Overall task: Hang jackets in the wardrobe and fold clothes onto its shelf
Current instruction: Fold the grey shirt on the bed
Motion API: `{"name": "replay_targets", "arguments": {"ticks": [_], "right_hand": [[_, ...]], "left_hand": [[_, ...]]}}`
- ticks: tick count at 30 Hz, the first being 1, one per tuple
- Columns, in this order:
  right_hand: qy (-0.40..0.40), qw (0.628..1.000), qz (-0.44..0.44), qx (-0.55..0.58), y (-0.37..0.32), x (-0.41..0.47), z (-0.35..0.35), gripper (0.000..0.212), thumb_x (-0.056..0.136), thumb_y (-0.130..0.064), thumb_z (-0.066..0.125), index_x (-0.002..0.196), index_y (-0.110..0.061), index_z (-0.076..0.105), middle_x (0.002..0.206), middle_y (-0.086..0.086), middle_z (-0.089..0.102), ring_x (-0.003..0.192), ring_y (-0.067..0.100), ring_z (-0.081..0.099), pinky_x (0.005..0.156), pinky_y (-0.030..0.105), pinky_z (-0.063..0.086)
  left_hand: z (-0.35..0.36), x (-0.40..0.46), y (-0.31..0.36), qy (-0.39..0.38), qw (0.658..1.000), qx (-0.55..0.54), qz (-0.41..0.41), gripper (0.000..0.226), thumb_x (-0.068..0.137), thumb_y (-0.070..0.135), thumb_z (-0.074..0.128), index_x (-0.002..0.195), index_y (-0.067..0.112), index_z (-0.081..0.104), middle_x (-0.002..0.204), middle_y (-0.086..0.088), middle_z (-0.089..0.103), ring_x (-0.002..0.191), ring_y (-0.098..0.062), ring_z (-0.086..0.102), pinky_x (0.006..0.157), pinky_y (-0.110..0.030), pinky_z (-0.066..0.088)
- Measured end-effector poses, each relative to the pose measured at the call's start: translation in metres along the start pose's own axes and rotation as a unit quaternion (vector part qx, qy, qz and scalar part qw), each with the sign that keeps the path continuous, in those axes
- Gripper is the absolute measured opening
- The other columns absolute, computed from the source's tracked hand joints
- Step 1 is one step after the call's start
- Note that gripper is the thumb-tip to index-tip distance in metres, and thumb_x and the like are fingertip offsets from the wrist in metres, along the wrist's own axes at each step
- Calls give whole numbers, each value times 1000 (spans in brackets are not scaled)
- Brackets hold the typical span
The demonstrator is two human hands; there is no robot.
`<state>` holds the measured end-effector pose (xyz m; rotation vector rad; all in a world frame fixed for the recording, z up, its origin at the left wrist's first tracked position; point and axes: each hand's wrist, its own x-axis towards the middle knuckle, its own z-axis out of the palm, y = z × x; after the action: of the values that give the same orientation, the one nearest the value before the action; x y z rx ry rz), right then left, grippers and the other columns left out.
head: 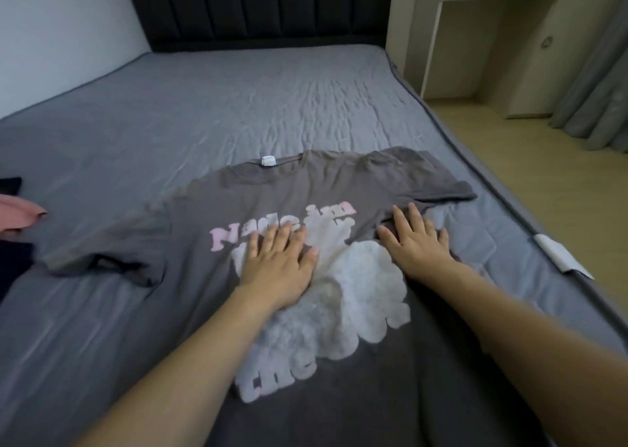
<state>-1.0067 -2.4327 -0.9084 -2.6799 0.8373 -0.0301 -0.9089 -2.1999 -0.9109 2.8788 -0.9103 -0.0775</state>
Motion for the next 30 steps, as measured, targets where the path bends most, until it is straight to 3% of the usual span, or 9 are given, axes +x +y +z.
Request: {"name": "replay_targets", "arguments": {"ticks": [5, 11, 17, 19, 22, 24, 27, 30], "right_hand": [[-7, 998, 61, -16, -4, -45, -3, 86, 86, -76, 21, 154, -27, 0, 162, 5, 0, 148, 27, 4, 116, 50, 6], [-13, 986, 155, -62, -25, -76, -20, 83, 89, -72, 25, 148, -14, 22, 152, 15, 25, 138, 36, 25, 106, 59, 21], [-25, 980, 83, -180, -8, -101, -42, 34, 103, -25, 33, 126, -10, 53, 132, 13, 52, 120, 32, 48, 89, 39, 42], [-27, 977, 104, -186, -2, -103, -55, 29, 101, -17, 35, 117, -10, 58, 123, 10, 59, 109, 29, 57, 81, 34, 43], [-32, 963, 143, -225, -11, -101, -64, 33, 97, -17, 40, 124, -10, 56, 128, 11, 54, 113, 30, 55, 91, 40, 48], [4, 956, 113, -272, -41, -96, -55, 42, 93, -23, 46, 134, -11, 47, 139, 14, 42, 122, 33, 46, 97, 45, 42], [72, 970, -44, -229, -109, -83, -24, 44, 91, -25, 42, 133, -13, 42, 137, 13, 41, 126, 34, 40, 105, 49, 30], [16, 975, -192, -112, -182, -72, 19, 48, 97, -38, 32, 141, -21, 36, 151, 7, 30, 139, 27, 28, 114, 48, 19]], "left_hand": [[-10, -46, -65, -18, 994, 9, -109, 63, 92, 66, 2, 151, 44, -6, 163, 9, -9, 149, -24, -8, 113, -62, -8], [-20, -58, -80, -27, 981, -74, -176, 65, 93, 63, 11, 153, 40, 0, 164, 4, 0, 150, -25, -4, 116, -57, -8], [-24, -57, -86, -76, 969, -90, -216, 64, 89, 70, 7, 149, 50, 2, 162, 12, -8, 149, -23, -13, 100, -76, -14], [-24, -57, -85, -86, 971, -79, -211, 65, 89, 71, 7, 149, 49, 0, 162, 12, -10, 148, -23, -14, 100, -76, -13], [-24, -56, -92, -102, 972, -77, -196, 67, 88, 74, 10, 149, 50, 0, 161, 15, -13, 148, -20, -16, 103, -74, -11], [-27, -56, -105, -106, 973, -89, -184, 68, 87, 75, 14, 149, 50, 2, 161, 14, -13, 148, -18, -15, 107, -69, -9], [-38, -62, -135, -63, 965, -128, -222, 67, 91, 68, 22, 152, 43, 10, 162, 8, -11, 148, -19, -12, 112, -62, -7], [-42, -79, -173, 58, 937, -164, -303, 62, 94, 56, 37, 151, 34, 22, 161, 0, 1, 147, -25, 2, 116, -53, 3]]}}
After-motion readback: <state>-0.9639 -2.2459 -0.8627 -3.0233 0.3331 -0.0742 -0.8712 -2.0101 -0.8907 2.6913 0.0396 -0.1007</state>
